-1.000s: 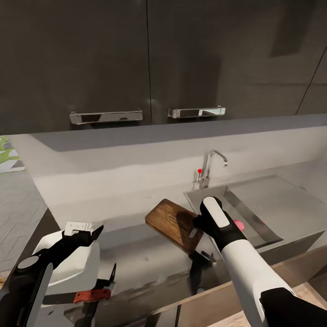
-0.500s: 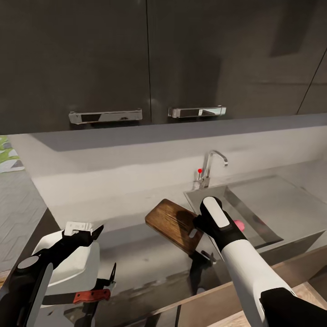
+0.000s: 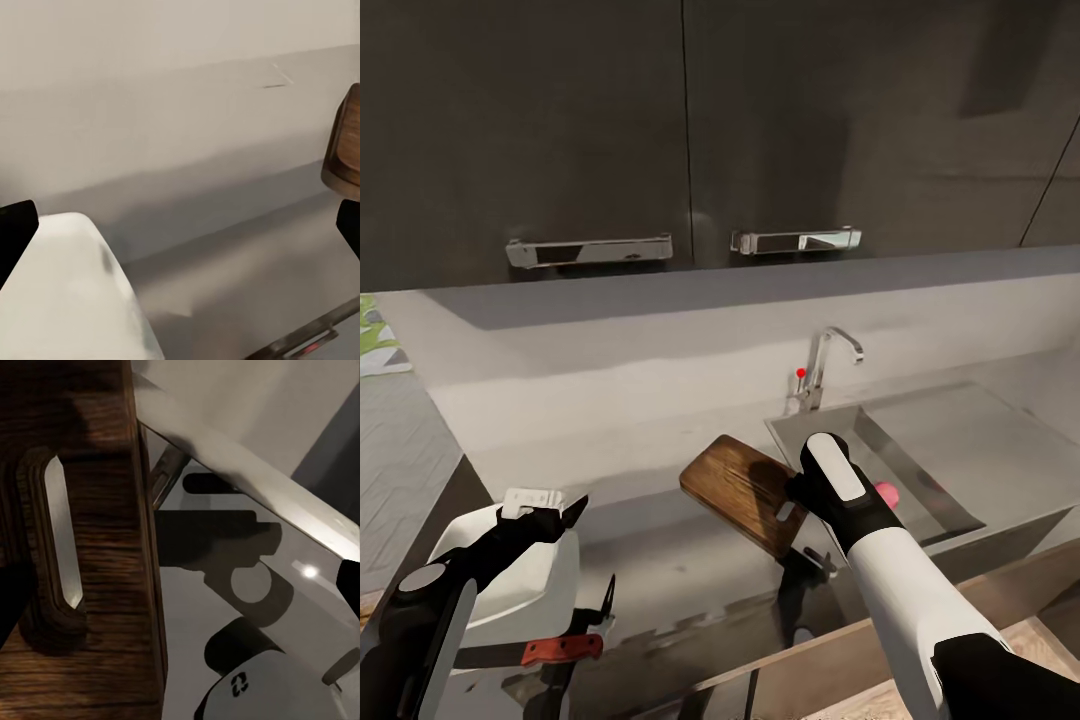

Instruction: In the kitchen, take the Vidalia onion out of the sink, dice it on the chopping board with the paring knife, put the diced onion into the bowl on the countertop, then place both the paring knife and the chopping board into the sink.

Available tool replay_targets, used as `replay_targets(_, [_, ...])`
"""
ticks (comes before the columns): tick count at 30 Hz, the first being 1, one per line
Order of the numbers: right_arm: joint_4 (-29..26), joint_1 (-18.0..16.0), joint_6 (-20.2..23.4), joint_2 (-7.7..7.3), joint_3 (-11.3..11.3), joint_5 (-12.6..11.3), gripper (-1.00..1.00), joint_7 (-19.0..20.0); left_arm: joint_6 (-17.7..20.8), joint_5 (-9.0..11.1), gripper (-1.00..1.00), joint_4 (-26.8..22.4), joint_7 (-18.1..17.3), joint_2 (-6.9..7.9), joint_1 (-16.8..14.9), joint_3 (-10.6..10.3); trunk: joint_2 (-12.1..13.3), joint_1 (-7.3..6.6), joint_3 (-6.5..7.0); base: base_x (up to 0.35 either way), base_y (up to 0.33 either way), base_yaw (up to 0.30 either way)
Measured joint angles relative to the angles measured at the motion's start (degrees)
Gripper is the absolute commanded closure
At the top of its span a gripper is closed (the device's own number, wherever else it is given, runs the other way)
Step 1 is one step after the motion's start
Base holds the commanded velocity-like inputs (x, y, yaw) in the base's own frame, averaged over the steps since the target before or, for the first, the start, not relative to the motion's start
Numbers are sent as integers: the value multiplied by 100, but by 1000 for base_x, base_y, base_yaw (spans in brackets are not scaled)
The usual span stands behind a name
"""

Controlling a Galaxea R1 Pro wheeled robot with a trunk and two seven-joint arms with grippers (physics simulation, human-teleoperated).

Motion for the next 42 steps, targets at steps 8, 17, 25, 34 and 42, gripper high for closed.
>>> replay_targets(8, [1, 0, 0, 0, 0, 0, -100, -1, 0, 0, -100, 0, 0, 0, 0, 0, 0, 0, -71, 0, 0, 0])
replay_targets(17, [2, 0, 0, 0, 0, 0, -100, -2, -2, 0, -100, 0, 0, 0, 0, 0, -1, 0, -142, 0, 0, 0])
replay_targets(25, [2, 0, 7, 0, 3, 7, -100, -17, -2, 0, -100, 0, 0, 0, 0, 0, -1, 0, -150, 0, 0, 0])
replay_targets(34, [2, 0, 9, 0, 9, 8, -100, -19, -1, 0, -100, 0, 0, 0, 0, 0, -1, 0, -150, 0, 0, 0])
replay_targets(42, [2, 0, 9, 0, 41, 1, -100, -19, 0, 0, -100, 0, 0, 0, 0, 0, -1, 0, -150, 0, 0, 0])
